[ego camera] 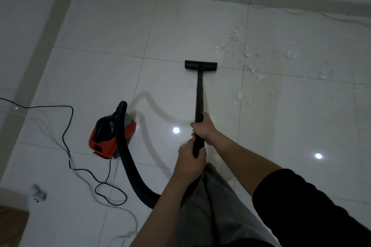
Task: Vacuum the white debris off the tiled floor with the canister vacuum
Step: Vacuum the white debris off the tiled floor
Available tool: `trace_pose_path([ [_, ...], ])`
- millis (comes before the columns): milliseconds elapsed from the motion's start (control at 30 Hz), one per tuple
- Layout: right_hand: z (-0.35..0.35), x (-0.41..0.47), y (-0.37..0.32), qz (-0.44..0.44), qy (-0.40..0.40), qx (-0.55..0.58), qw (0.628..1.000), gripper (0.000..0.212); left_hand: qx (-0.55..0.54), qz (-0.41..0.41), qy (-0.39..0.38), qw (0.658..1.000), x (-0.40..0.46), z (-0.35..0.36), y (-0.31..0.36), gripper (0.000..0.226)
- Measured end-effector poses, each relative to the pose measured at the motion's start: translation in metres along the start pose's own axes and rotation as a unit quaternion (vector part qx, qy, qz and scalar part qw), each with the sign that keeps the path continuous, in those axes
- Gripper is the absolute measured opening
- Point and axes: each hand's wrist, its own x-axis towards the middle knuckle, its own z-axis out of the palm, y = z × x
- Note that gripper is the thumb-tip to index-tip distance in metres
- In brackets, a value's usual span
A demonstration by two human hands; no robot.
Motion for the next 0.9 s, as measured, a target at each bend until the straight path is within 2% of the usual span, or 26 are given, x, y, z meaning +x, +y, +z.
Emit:
trace_pose_path([
  [100,0.008,-0.008,0.014,0.005,0.0,-0.004,1.0,0.074,-0.003,-0.002,-0.003,1.0,-0.011,0.0,-0.014,0.025],
  [300,0.027,-0.019,0.041,0.008,0.007,-0.021,1.0,0.067,0.03,-0.041,-0.003,0.999,-0.029,-0.003,-0.041,0.046],
  [433,0.042,-0.029,0.048,0.014,0.008,-0.007,1.0,0.057,0.016,-0.031,-0.016,0.999,-0.041,-0.016,-0.05,0.045],
  [633,0.072,-0.037,0.053,0.015,0.035,0.009,0.999,0.062,0.019,-0.024,-0.039,0.999,-0.044,-0.044,-0.07,0.039],
  [900,0.102,-0.059,0.075,0.012,0.047,0.01,0.999,0.05,0.018,-0.002,-0.055,0.998,-0.071,-0.064,-0.103,0.036],
])
